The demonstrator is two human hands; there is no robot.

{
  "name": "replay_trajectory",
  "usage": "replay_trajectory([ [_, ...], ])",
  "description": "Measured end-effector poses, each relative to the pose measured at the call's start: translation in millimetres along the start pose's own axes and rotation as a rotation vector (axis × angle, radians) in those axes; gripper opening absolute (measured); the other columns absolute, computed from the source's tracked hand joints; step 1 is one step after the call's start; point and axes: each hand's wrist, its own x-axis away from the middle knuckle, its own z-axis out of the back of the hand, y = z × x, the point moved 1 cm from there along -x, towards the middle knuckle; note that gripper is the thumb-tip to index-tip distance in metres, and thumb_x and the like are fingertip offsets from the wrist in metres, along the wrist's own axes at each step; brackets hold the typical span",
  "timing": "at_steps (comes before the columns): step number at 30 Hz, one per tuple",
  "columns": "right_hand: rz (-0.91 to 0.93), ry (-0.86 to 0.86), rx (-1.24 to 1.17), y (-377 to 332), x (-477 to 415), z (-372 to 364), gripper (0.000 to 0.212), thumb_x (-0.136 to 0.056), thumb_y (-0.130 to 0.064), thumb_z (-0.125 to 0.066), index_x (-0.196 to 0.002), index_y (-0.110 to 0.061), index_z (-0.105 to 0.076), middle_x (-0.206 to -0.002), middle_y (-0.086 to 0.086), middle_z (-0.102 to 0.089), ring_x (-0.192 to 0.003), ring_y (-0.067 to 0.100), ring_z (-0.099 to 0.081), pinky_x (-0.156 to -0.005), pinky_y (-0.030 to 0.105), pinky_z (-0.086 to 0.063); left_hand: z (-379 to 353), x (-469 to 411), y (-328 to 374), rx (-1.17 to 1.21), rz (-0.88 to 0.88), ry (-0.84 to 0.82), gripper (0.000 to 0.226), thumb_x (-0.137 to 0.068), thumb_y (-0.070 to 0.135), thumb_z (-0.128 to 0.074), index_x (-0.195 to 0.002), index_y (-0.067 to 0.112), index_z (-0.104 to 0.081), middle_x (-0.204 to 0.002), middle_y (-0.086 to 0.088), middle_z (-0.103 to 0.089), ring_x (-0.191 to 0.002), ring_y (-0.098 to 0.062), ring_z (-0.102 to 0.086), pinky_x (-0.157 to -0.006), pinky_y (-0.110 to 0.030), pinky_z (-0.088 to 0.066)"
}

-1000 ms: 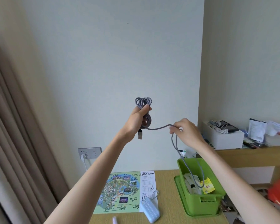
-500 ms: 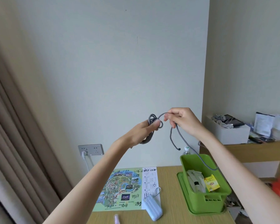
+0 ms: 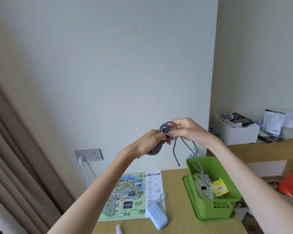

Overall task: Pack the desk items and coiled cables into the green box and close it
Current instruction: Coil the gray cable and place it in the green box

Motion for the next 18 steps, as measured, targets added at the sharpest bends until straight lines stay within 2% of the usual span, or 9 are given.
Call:
replay_trajectory([
  [2, 0.001, 0.057, 0.074, 4.4, -5.3, -3.2, 0.020, -0.078, -0.007, -0.064, -0.093, 0.007, -0.064, -0.070, 0.019, -0.069, -0.066, 0.014, -0.056, -0.066, 0.027, -0.040, -1.2, -2.3, -3.5, 0.003, 0.002, -0.004, 0.032, -0.083, 0.035, -0.044, -0.084, 0.011, -0.065, -0.074, 0.004, -0.047, -0.061, -0.006, -0.045, -0.063, -0.019, -0.033],
  [4, 0.019, 0.128, 0.173, 8.9, -9.3, -6.6, 0.023, -0.070, -0.020, -0.062, -0.081, 0.000, -0.066, -0.069, 0.021, -0.067, -0.064, 0.020, -0.049, -0.065, 0.036, -0.035, -2.6, -3.7, -5.5, 0.023, 0.005, -0.003, 0.031, -0.090, 0.029, -0.048, -0.092, 0.004, -0.066, -0.072, 0.003, -0.045, -0.048, -0.001, -0.043, -0.048, -0.012, -0.032],
  [5, 0.039, 0.157, 0.201, 11.4, -10.9, -7.5, 0.024, -0.068, -0.026, -0.060, -0.076, -0.004, -0.066, -0.066, 0.015, -0.067, -0.062, 0.020, -0.049, -0.063, 0.036, -0.036, -2.8, -4.0, -6.3, 0.023, 0.013, 0.003, 0.034, -0.089, 0.030, -0.051, -0.098, 0.000, -0.066, -0.074, 0.000, -0.044, -0.050, -0.006, -0.041, -0.048, -0.015, -0.031],
  [7, 0.078, 0.211, 0.225, 14.8, -12.6, -8.8, 0.022, -0.067, -0.031, -0.057, -0.067, -0.010, -0.063, -0.057, 0.001, -0.065, -0.058, 0.016, -0.049, -0.059, 0.033, -0.037, -1.4, -5.3, -9.1, 0.006, 0.017, 0.015, 0.045, -0.082, 0.036, -0.055, -0.107, -0.001, -0.063, -0.083, -0.007, -0.042, -0.066, -0.017, -0.037, -0.059, -0.026, -0.028],
  [9, 0.103, 0.246, 0.250, 17.1, -14.4, -9.9, 0.022, -0.070, -0.032, -0.054, -0.058, -0.013, -0.052, -0.047, -0.007, -0.048, -0.051, 0.011, -0.037, -0.053, 0.030, -0.029, -0.3, -6.1, -11.1, 0.010, 0.007, 0.000, 0.042, -0.086, 0.033, -0.057, -0.112, 0.000, -0.060, -0.087, -0.008, -0.042, -0.075, -0.020, -0.034, -0.067, -0.034, -0.026],
  [11, 0.107, 0.257, 0.276, 18.9, -16.1, -10.1, 0.027, -0.074, -0.029, -0.053, -0.055, -0.014, -0.043, -0.049, -0.005, -0.034, -0.050, 0.012, -0.027, -0.052, 0.030, -0.021, 0.3, -6.6, -14.1, 0.023, 0.014, -0.015, 0.037, -0.092, 0.029, -0.057, -0.113, -0.001, -0.057, -0.088, -0.007, -0.044, -0.077, -0.022, -0.035, -0.069, -0.041, -0.024],
  [14, 0.089, 0.234, 0.290, 19.9, -17.0, -9.4, 0.029, -0.080, -0.019, -0.054, -0.054, -0.011, -0.044, -0.050, 0.002, -0.034, -0.051, 0.017, -0.028, -0.054, 0.033, -0.022, -1.0, -6.7, -17.3, 0.038, 0.006, -0.011, 0.032, -0.097, 0.026, -0.054, -0.109, -0.003, -0.057, -0.080, -0.005, -0.045, -0.069, -0.015, -0.040, -0.065, -0.031, -0.029],
  [18, 0.040, 0.147, 0.316, 21.7, -16.2, -8.5, 0.023, -0.081, -0.011, -0.055, -0.061, -0.001, -0.049, -0.052, 0.007, -0.040, -0.053, 0.018, -0.032, -0.055, 0.034, -0.026, -3.6, -4.1, -20.9, -0.001, 0.041, -0.051, 0.029, -0.100, 0.038, -0.047, -0.101, 0.013, -0.063, -0.077, 0.000, -0.045, -0.063, -0.011, -0.042, -0.061, -0.027, -0.032],
])
